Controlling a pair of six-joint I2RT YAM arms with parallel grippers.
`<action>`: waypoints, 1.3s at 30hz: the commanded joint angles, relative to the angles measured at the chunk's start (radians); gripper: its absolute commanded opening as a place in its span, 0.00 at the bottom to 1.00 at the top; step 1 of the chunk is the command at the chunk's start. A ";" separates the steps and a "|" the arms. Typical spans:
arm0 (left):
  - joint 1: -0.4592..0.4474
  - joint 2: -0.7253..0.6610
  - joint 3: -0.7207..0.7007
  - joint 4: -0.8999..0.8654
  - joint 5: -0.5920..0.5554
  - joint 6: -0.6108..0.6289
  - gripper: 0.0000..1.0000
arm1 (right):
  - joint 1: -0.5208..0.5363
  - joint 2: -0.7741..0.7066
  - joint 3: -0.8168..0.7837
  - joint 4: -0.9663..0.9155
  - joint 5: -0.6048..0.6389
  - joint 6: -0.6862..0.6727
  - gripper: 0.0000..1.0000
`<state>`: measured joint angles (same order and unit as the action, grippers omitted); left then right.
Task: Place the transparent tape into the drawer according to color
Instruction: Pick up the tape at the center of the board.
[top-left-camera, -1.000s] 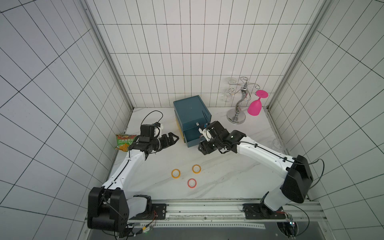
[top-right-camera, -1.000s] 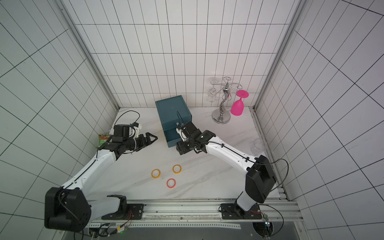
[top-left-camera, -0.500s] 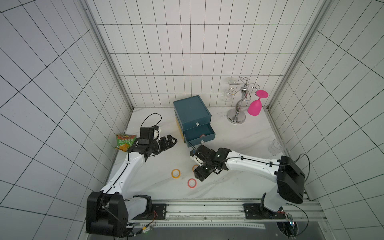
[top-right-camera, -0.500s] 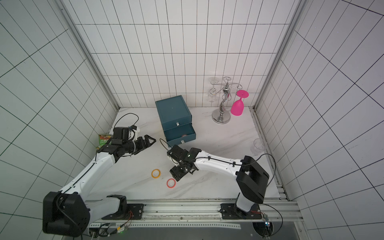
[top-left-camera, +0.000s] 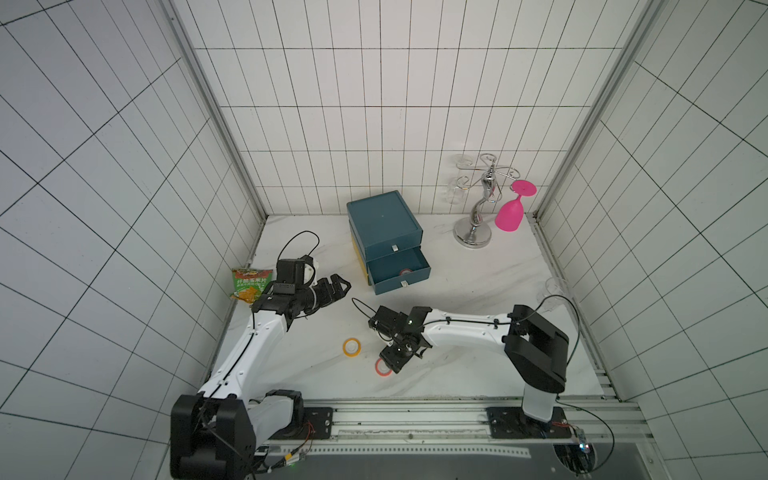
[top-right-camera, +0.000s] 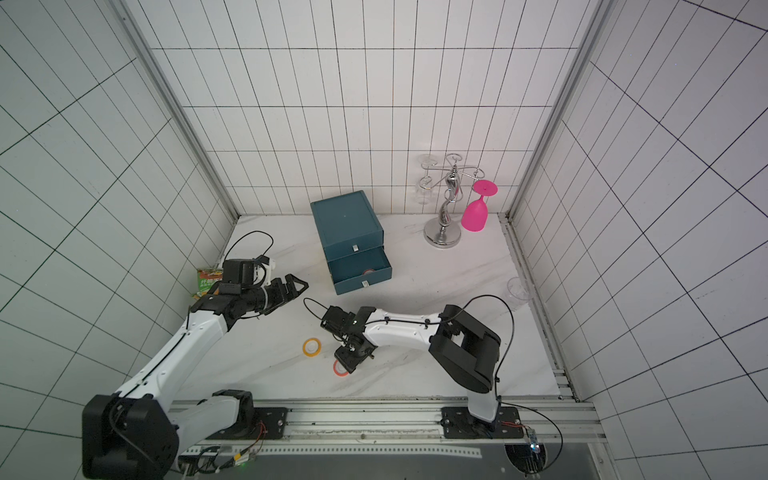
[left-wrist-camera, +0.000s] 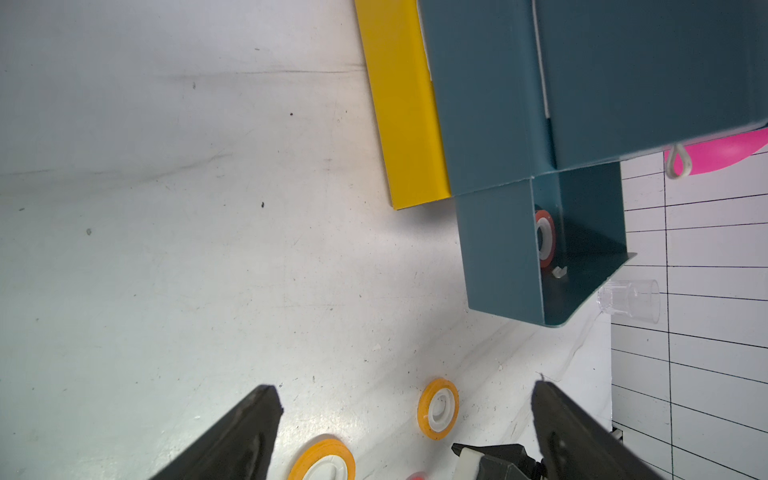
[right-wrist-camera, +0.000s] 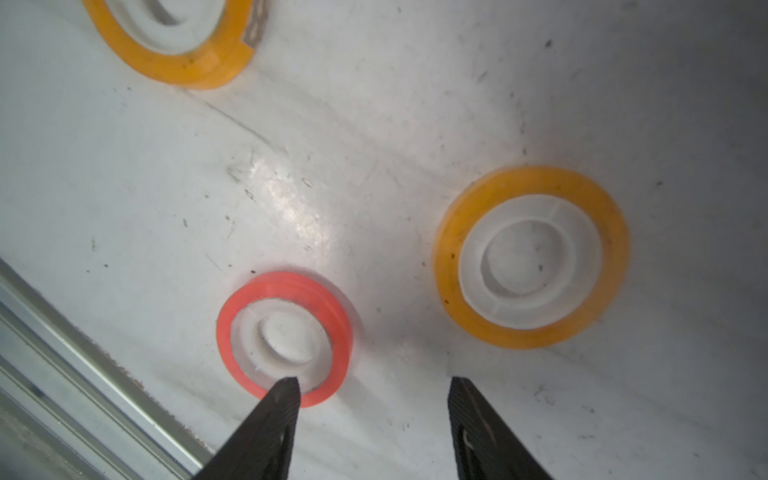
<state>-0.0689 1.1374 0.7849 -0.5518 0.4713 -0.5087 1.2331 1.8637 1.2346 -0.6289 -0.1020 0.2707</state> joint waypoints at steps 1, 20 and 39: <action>0.006 -0.014 -0.008 0.000 0.004 0.008 0.98 | 0.014 0.018 0.048 -0.008 0.015 0.012 0.59; 0.021 -0.019 -0.018 -0.001 0.010 0.005 0.98 | 0.043 0.096 0.090 -0.057 0.017 0.001 0.44; 0.024 -0.014 -0.019 0.007 0.023 0.002 0.98 | 0.006 -0.018 0.054 -0.053 0.039 0.042 0.00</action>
<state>-0.0494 1.1370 0.7734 -0.5583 0.4801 -0.5091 1.2583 1.9194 1.3098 -0.6769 -0.0711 0.2932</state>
